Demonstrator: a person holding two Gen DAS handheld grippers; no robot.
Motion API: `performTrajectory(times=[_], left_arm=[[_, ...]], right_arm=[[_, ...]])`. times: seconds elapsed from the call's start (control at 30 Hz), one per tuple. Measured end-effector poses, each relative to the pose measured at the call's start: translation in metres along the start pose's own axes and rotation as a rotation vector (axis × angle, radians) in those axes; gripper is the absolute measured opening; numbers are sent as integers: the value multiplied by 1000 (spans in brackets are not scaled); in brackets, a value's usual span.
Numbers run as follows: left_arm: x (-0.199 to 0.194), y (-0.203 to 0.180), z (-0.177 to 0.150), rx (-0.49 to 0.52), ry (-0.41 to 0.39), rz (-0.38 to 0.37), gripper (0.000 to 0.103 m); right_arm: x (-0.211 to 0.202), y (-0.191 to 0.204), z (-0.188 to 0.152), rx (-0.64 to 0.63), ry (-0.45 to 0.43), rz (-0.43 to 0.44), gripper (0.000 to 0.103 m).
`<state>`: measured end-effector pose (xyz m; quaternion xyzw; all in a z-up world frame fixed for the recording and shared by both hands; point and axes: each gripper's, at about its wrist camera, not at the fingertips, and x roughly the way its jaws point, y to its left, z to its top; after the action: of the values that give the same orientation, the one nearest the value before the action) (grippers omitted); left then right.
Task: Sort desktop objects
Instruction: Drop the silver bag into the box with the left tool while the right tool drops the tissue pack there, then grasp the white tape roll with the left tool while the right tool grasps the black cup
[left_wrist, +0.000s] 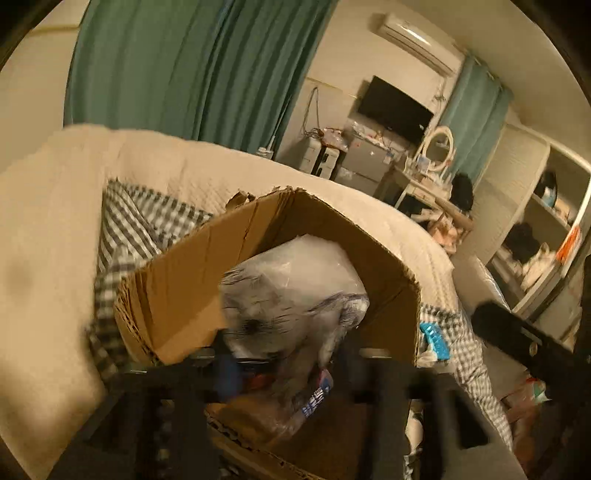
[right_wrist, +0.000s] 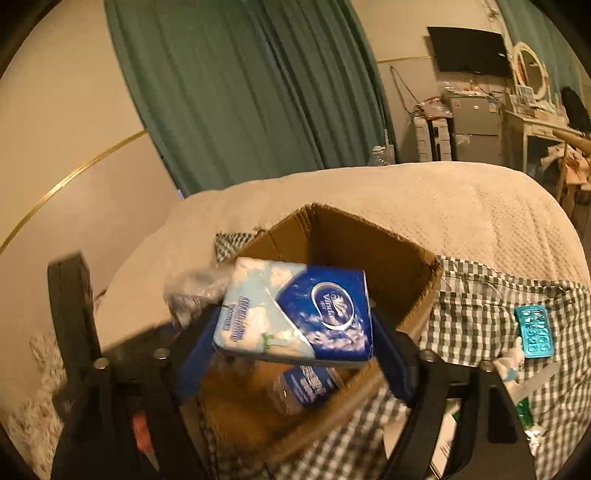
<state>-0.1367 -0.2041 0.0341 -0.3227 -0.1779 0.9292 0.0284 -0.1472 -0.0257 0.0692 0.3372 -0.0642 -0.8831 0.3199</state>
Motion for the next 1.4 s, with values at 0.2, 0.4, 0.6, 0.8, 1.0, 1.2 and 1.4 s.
performTrajectory(times=[0.2, 0.4, 0.6, 0.8, 1.0, 1.2, 1.4], left_arm=[[-14, -4, -2, -12, -3, -58, 87], [-51, -27, -18, 3, -58, -51, 87], [-84, -85, -58, 113, -87, -150, 92], [-72, -125, -123, 219, 2, -111, 92], [-41, -156, -160, 363, 77, -69, 92], [10, -164, -178, 501, 138, -80, 92], [46, -167, -196, 622, 183, -66, 92]], right_arm=[[-23, -9, 6, 53, -60, -37, 92], [-87, -25, -11, 28, -79, -136, 92], [-157, -65, -57, 28, -77, -252, 93], [-184, -121, -116, 121, -19, -344, 93], [-180, -161, -159, 189, 40, -364, 93], [-168, -169, -159, 184, 36, -303, 93], [-138, -183, -169, 203, 129, -282, 93]])
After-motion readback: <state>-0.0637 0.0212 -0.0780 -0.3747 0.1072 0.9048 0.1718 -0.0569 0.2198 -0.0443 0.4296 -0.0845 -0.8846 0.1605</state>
